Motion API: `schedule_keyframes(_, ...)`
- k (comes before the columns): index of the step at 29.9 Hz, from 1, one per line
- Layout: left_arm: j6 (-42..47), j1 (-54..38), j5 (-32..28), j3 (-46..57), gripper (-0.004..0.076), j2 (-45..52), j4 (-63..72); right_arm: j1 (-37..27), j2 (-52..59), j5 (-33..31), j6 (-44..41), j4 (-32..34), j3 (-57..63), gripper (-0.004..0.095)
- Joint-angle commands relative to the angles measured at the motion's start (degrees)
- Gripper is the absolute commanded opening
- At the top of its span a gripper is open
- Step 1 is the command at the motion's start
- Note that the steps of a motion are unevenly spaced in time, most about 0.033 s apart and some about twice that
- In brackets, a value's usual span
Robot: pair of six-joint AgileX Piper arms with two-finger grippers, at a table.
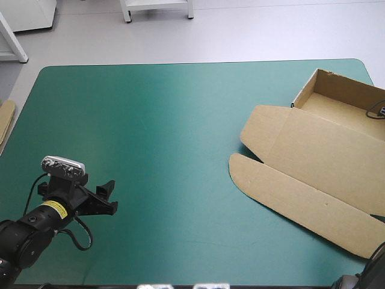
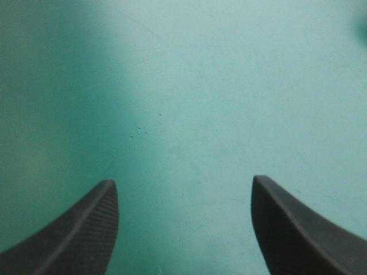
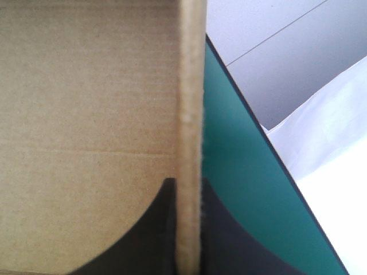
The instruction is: Fold the box
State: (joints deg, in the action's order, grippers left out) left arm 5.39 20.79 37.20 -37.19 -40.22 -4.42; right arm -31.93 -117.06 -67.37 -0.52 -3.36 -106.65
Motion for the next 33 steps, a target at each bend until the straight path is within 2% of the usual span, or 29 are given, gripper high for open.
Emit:
schedule_keyframes(1, 0.5, 0.1, -3.9, -1.4, 0.0475, 0.2, 0.1, -1.1, 1.9, 1.2, 0.5, -1.3, -1.5, -0.0016)
schedule_keyframes(14, 0.5, 0.1, -3.9, -1.4, 0.0475, 0.2, 0.1, -1.1, -0.2, 2.0, 1.6, -1.6, -1.7, 0.0007)
schedule_keyframes(16, 0.5, 0.1, -3.9, -1.4, 0.0475, 0.2, 0.1, -1.1, -0.2, 1.3, 1.8, -1.9, -2.5, 0.0078)
schedule_keyframes(18, 0.5, 0.1, -3.8, -1.4, 0.0475, 0.2, 0.1, -1.1, -0.2, 0.7, 2.0, -2.3, -3.5, 0.0206)
schedule_keyframes(22, 0.5, 0.1, -3.7, -1.4, 0.0475, 0.2, 0.1, -1.1, -0.2, -0.6, 1.9, -2.6, -5.4, 0.0556)
schedule_keyframes(24, 0.5, 0.1, -3.7, -1.4, 0.0471, 0.2, 0.1, -1.1, -0.1, -1.1, 1.9, -3.0, -5.4, 0.0646)
schedule_keyframes(27, 0.5, 0.1, -3.6, -1.4, 0.0436, 0.2, 0.1, -1.7, -0.1, -2.9, 2.1, -4.3, -5.4, 0.0661)
schedule_keyframes(30, 0.5, 0.1, -3.2, -1.4, 0.041, 0.2, 0.1, -3.2, 0.8, -4.1, 4.1, -9.1, -5.4, 0.066)
schedule_keyframes(33, 0.1, 0.1, -3.4, -1.4, 0.0407, 0.2, 0.1, -4.8, 3.4, -4.1, 4.2, -11.1, -5.4, 0.0627)
